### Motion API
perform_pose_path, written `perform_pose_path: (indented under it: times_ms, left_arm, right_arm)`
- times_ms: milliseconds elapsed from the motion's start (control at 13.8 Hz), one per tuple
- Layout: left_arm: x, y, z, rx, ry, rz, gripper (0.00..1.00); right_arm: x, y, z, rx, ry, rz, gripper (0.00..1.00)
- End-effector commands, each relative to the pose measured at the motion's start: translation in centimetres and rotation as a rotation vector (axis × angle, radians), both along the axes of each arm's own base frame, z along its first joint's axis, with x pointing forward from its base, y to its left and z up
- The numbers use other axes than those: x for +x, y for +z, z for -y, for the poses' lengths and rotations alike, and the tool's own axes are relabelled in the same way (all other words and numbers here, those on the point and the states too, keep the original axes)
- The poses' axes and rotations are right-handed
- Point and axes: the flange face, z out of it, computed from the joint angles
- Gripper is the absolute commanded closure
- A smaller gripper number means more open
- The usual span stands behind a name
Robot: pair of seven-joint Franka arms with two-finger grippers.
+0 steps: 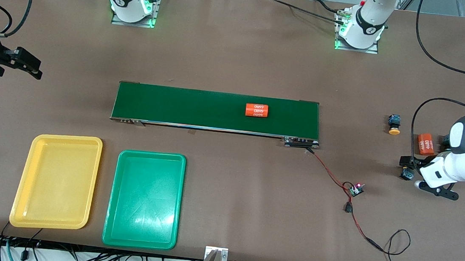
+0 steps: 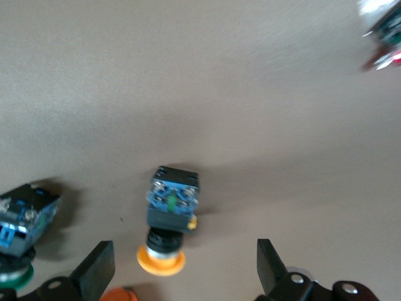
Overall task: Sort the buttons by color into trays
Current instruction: 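Grasp the yellow-capped push button with the left gripper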
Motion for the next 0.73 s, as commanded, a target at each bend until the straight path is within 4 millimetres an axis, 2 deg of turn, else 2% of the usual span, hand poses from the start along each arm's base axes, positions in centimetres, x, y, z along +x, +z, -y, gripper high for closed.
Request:
perform_pose_path:
  times_ms: [0,145,436,581,654]
  left_arm:
    - [-0.7,-1.9,-0.2,0.022,-0.066,0.020,0.03]
    - [-0.9,-3.2,-0.7,0.006,-0.057,0.017,0.11]
    - [-0.5,-3.1,-0.5,0.000,-0.074,0.042,0.63]
    - [-0.4,-3.0,-0.6,-0.009,-0.134,0.038,0.86]
    - [-0.3,-2.6,-0.6,-0.007,-0.145,0.044,0.87]
  right_arm:
    - [-0.2,0.1,-0.2,-0.001,0.002,0.009,0.00]
    - [-0.1,0.0,-0.3,0.000,0.002,0.009,0.00]
    - [-0.1,-0.1,-0.3,0.000,0.002,0.008,0.00]
    - [-0.1,-0.1,-0.3,0.000,0.002,0.008,0.00]
    - [-0.1,-0.1,-0.3,0.000,0.002,0.008,0.00]
